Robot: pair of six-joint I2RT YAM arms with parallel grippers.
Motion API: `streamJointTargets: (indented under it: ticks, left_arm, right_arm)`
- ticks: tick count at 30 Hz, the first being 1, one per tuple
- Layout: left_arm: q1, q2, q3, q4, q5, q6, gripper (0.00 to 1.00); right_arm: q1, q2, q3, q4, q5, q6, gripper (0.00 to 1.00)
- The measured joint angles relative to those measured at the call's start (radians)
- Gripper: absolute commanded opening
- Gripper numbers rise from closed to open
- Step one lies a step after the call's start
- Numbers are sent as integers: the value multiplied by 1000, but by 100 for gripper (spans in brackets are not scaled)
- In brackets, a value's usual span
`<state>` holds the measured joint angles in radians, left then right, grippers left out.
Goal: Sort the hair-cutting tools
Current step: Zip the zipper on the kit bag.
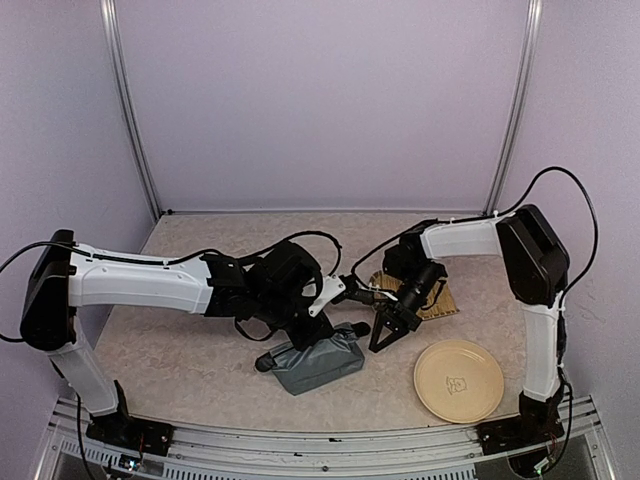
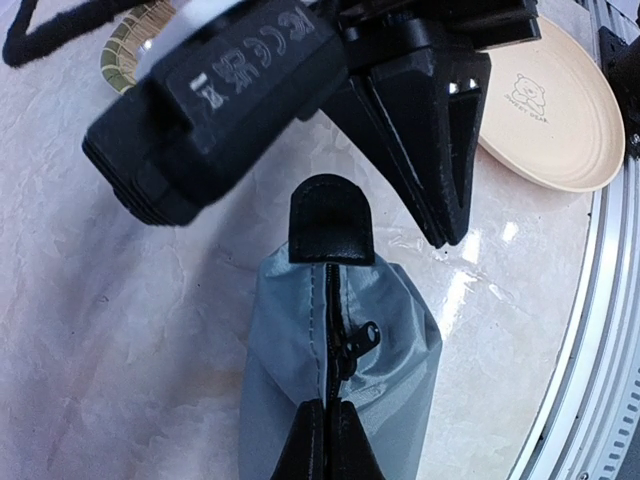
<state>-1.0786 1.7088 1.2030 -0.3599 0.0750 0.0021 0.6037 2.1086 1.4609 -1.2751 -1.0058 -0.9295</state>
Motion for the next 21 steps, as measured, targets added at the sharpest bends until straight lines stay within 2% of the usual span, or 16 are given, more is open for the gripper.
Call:
streamJointTargets:
  ticks: [1,5,7,8,9,14,16,19,21]
  left_arm:
    - [0,0,0,0,0,0,0]
    - [-2,0,0,2,0,0,0]
    - [-5,0,0,3,-1,3,0]
    - [-6,0,0,3,-2,4,0]
    - [-7,0,0,4,-5,6,0]
    - [-10,-2,-11,33,-27,36,0]
    - [-10,-11,-33,64,-35,62,0]
    - [-11,-26,-61,100,-43,103,0]
    - [-11,-29,-66,110,-51,132,0]
  right_arm:
    - [-3,-6,2,1,5,3,2]
    - [-10,-32,39,18,4,22,24]
    - [-11,-49,66,23,3,27,47]
    - [-13,-58,82,21,6,25,82]
    - [-16,-69,100,21,11,22,98]
    - [-65,-171,177,74,71,56,100]
    - [-108,-232,181,158,103,110,100]
    - [-175,-357,101,424,146,260,98]
    - [-208,-420,19,550,140,331,69]
